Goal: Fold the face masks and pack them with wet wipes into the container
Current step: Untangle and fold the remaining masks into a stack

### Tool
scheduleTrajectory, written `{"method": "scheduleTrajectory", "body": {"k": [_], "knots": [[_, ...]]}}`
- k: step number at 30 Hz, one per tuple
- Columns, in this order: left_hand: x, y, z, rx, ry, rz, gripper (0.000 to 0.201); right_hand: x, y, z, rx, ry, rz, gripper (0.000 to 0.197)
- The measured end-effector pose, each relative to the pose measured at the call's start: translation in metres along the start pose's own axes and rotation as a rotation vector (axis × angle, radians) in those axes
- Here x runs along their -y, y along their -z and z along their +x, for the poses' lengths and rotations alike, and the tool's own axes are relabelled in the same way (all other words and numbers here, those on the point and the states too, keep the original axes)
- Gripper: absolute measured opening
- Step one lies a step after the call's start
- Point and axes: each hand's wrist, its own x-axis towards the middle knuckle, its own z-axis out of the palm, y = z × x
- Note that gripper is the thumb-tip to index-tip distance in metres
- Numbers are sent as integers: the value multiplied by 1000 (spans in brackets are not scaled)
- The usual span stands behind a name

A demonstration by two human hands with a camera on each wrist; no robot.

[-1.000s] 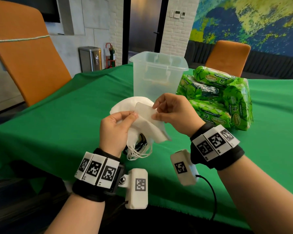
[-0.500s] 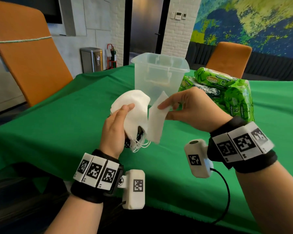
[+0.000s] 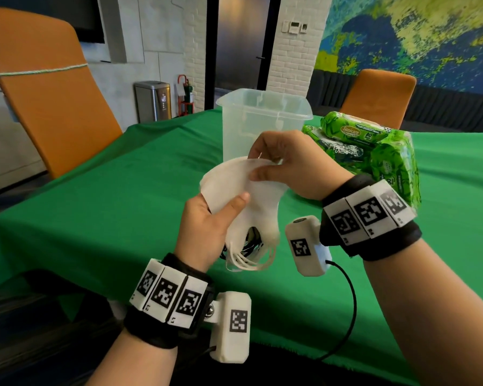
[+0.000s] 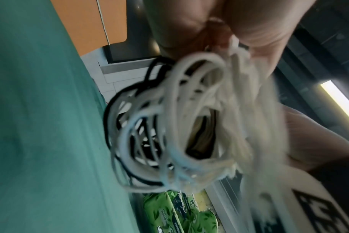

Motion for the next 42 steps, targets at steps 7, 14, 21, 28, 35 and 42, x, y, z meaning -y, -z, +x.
{"method": "scheduleTrajectory", "body": {"k": [7, 14, 21, 28, 35, 42], "knots": [[4, -1, -1, -62, -41, 66, 17, -6, -3, -2, -40, -92, 172, 31], [0, 1, 3, -144, -141, 37, 61, -16, -20, -7, -146, -208, 246, 71], [2, 5, 7, -193, -65, -73, 21, -15, -46, -12, -97, -306, 711, 56], [2, 21, 14, -239, -141, 99, 18, -6, -53, -8, -113, -214, 844, 48], [-11, 39, 29, -98, -124, 214, 52, -4, -43, -10, -146, -198, 610, 55], [-13, 24, 38, 171, -178, 174, 31, -8, -31, -14, -195, -209, 636, 59]]}}
